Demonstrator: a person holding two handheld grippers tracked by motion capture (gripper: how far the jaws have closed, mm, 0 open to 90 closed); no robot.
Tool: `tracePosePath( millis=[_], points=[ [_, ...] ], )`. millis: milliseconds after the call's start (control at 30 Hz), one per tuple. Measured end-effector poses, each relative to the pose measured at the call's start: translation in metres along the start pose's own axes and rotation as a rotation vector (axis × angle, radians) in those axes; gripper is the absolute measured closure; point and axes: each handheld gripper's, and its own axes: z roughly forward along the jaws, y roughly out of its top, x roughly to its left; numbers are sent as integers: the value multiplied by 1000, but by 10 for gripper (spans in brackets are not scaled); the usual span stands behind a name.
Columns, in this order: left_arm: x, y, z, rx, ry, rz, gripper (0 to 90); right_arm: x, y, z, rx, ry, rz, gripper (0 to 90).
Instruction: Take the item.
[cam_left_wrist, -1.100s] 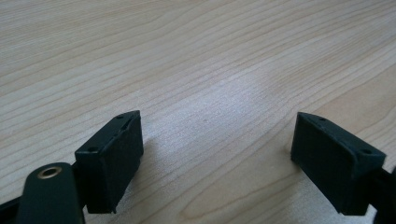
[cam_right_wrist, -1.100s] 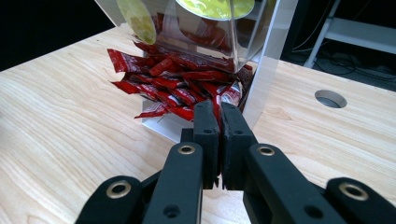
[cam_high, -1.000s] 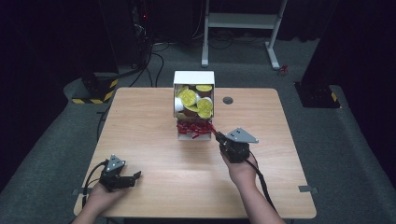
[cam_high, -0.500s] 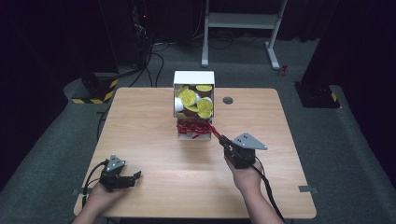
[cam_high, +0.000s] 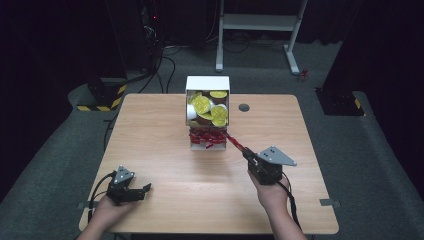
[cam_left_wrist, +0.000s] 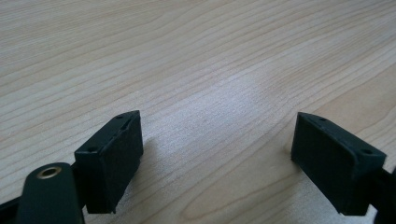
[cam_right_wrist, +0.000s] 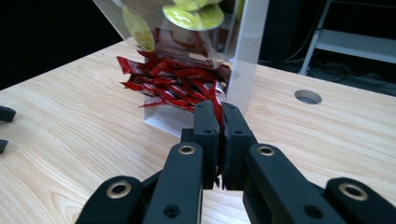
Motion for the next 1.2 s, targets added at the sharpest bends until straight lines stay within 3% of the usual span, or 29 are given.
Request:
tracePosePath(
  millis=[600, 1200],
  points=[
    [0, 0, -1, 2, -1, -1, 171, -29, -14, -6, 27, -76, 22, 870],
    [0, 0, -1, 2, 1, 4, 171, -56, -9, -6, 49, -165, 27, 870]
  ],
)
